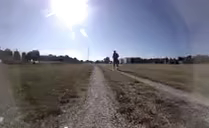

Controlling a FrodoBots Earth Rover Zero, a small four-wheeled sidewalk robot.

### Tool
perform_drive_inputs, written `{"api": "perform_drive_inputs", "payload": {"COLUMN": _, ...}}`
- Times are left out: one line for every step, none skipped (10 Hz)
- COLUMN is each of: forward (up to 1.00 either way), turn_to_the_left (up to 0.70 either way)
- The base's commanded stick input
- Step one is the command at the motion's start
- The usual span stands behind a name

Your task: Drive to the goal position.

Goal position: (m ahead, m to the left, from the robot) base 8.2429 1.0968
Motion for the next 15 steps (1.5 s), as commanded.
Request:
{"api": "perform_drive_inputs", "payload": {"forward": 0.5, "turn_to_the_left": 0.0}}
{"api": "perform_drive_inputs", "payload": {"forward": 0.5, "turn_to_the_left": 0.0}}
{"api": "perform_drive_inputs", "payload": {"forward": 0.5, "turn_to_the_left": 0.0}}
{"api": "perform_drive_inputs", "payload": {"forward": 0.5, "turn_to_the_left": 0.0}}
{"api": "perform_drive_inputs", "payload": {"forward": 0.5, "turn_to_the_left": 0.0}}
{"api": "perform_drive_inputs", "payload": {"forward": 0.5, "turn_to_the_left": 0.0}}
{"api": "perform_drive_inputs", "payload": {"forward": 0.5, "turn_to_the_left": 0.0}}
{"api": "perform_drive_inputs", "payload": {"forward": 0.5, "turn_to_the_left": 0.0}}
{"api": "perform_drive_inputs", "payload": {"forward": 0.5, "turn_to_the_left": 0.0}}
{"api": "perform_drive_inputs", "payload": {"forward": 0.5, "turn_to_the_left": 0.0}}
{"api": "perform_drive_inputs", "payload": {"forward": 0.5, "turn_to_the_left": 0.0}}
{"api": "perform_drive_inputs", "payload": {"forward": 0.5, "turn_to_the_left": 0.0}}
{"api": "perform_drive_inputs", "payload": {"forward": 0.5, "turn_to_the_left": 0.0}}
{"api": "perform_drive_inputs", "payload": {"forward": 0.5, "turn_to_the_left": 0.0}}
{"api": "perform_drive_inputs", "payload": {"forward": 0.5, "turn_to_the_left": 0.0}}
